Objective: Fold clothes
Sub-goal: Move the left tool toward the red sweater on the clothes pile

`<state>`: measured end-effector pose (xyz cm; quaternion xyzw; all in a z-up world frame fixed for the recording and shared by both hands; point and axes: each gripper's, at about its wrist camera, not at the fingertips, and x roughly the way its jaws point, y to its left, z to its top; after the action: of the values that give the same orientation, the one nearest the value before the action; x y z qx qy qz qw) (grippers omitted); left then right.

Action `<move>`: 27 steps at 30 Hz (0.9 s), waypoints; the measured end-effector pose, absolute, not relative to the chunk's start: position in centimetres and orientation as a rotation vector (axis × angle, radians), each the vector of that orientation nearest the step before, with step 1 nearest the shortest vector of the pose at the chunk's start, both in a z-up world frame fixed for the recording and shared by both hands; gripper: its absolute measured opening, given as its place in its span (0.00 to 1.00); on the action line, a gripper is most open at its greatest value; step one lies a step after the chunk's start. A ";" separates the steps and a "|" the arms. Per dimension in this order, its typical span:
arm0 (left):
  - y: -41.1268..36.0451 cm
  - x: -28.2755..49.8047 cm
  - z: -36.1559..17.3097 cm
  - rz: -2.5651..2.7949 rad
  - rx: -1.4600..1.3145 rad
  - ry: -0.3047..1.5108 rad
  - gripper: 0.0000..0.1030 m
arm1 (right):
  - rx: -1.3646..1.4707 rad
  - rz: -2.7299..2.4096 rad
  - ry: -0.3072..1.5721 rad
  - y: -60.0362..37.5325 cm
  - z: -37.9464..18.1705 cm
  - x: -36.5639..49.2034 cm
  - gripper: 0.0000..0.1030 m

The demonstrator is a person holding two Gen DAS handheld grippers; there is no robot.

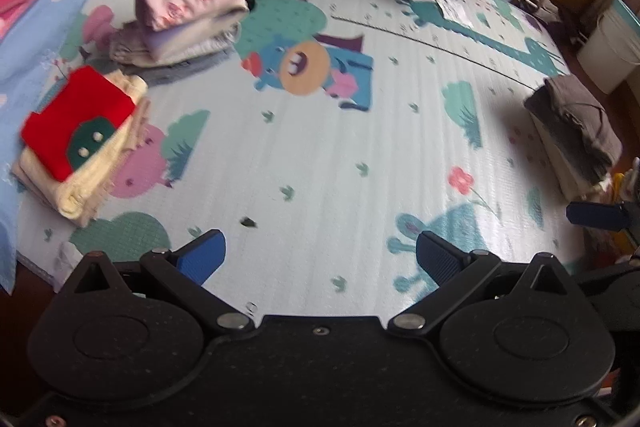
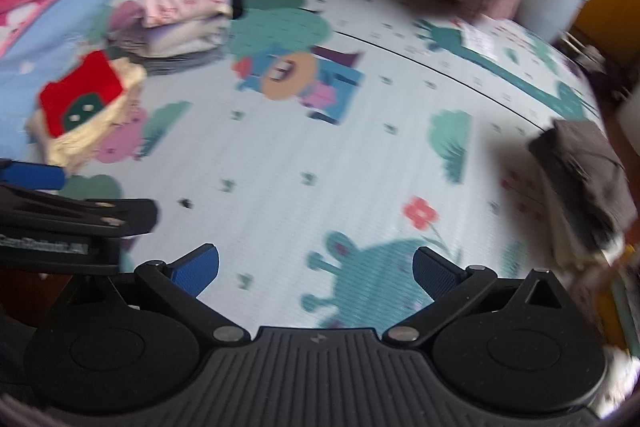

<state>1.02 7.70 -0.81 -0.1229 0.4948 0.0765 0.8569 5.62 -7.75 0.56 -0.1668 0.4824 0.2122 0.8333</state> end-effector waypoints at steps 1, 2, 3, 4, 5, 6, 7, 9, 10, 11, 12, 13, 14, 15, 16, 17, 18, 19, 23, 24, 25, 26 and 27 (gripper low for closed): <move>8.0 1.0 -0.8 0.170 -0.256 1.032 0.99 | -0.379 0.477 1.021 -7.0 0.5 5.7 0.99; 8.3 0.9 -0.8 0.178 -0.253 1.024 0.99 | -0.405 0.506 1.021 -6.3 0.3 5.8 1.00; 8.5 0.9 -0.8 0.182 -0.250 1.017 0.99 | -0.444 0.533 1.026 -5.7 0.1 5.9 1.00; 8.7 0.7 -0.8 0.188 -0.232 0.998 0.99 | -0.486 0.554 1.025 -5.2 -0.3 6.1 1.00; 8.9 0.6 -0.9 0.194 -0.214 0.979 1.00 | -0.528 0.575 1.023 -4.7 -0.6 6.3 1.00; 9.0 0.5 -0.9 0.204 -0.192 0.957 1.00 | -0.561 0.587 1.011 -4.5 -0.9 6.7 1.00; 9.2 0.5 -1.0 0.219 -0.178 0.944 1.00 | -0.584 0.591 0.994 -4.5 -1.2 7.0 1.00; 10.0 0.8 -1.4 0.229 -0.198 0.947 1.00 | -0.600 0.584 0.994 -4.8 -1.7 8.2 1.00; 10.6 0.9 -1.6 0.230 -0.227 0.960 1.00 | -0.584 0.583 1.002 -5.0 -1.8 8.8 1.00; 11.1 1.1 -1.8 0.231 -0.257 0.972 1.00 | -0.552 0.583 1.006 -5.1 -1.8 9.4 1.00; 11.6 1.3 -1.9 0.241 -0.288 0.983 1.00 | -0.515 0.587 1.005 -5.3 -1.8 9.9 1.00; 12.1 1.5 -2.0 0.251 -0.319 0.993 1.00 | -0.491 0.596 1.005 -5.2 -1.7 10.3 1.00; 12.6 1.6 -2.0 0.270 -0.358 0.994 0.99 | -0.486 0.606 0.998 -4.9 -1.6 10.6 1.00; 13.3 1.8 -1.9 0.281 -0.403 0.989 0.99 | -0.484 0.618 0.991 -4.5 -1.4 10.8 1.00; 14.0 2.1 -1.8 0.291 -0.444 0.980 0.99 | -0.486 0.631 0.979 -4.1 -1.2 11.0 1.00; 14.7 2.3 -1.6 0.306 -0.465 0.963 0.99 | -0.490 0.646 0.966 -3.6 -0.9 11.2 1.00; 15.4 2.6 -1.4 0.321 -0.484 0.946 0.99 | -0.492 0.662 0.956 -3.1 -0.6 11.5 1.00; 16.0 2.9 -1.4 0.338 -0.478 0.941 0.99 | -0.491 0.676 0.945 -2.6 -0.3 11.9 1.00; 18.9 4.4 -1.8 0.406 -0.460 0.944 0.97 | -0.502 0.749 0.984 -0.5 0.4 13.4 1.00; 19.9 4.7 -1.9 0.427 -0.473 0.935 0.97 | -0.522 0.775 0.986 0.2 0.3 13.5 1.00; 21.0 4.9 -2.0 0.448 -0.486 0.926 0.97 | -0.555 0.786 0.969 0.9 0.1 13.5 1.00; 22.1 5.2 -2.1 0.482 -0.488 0.918 0.97 | -0.591 0.793 0.947 1.7 0.0 13.5 1.00; 23.2 5.5 -2.1 0.515 -0.478 0.910 0.94 | -0.611 0.796 0.925 2.4 -0.1 13.4 1.00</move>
<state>5.50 23.20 -2.14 -0.2261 0.4302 0.2437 0.8393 13.43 2.42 -0.09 -0.2824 0.4275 0.3679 0.7760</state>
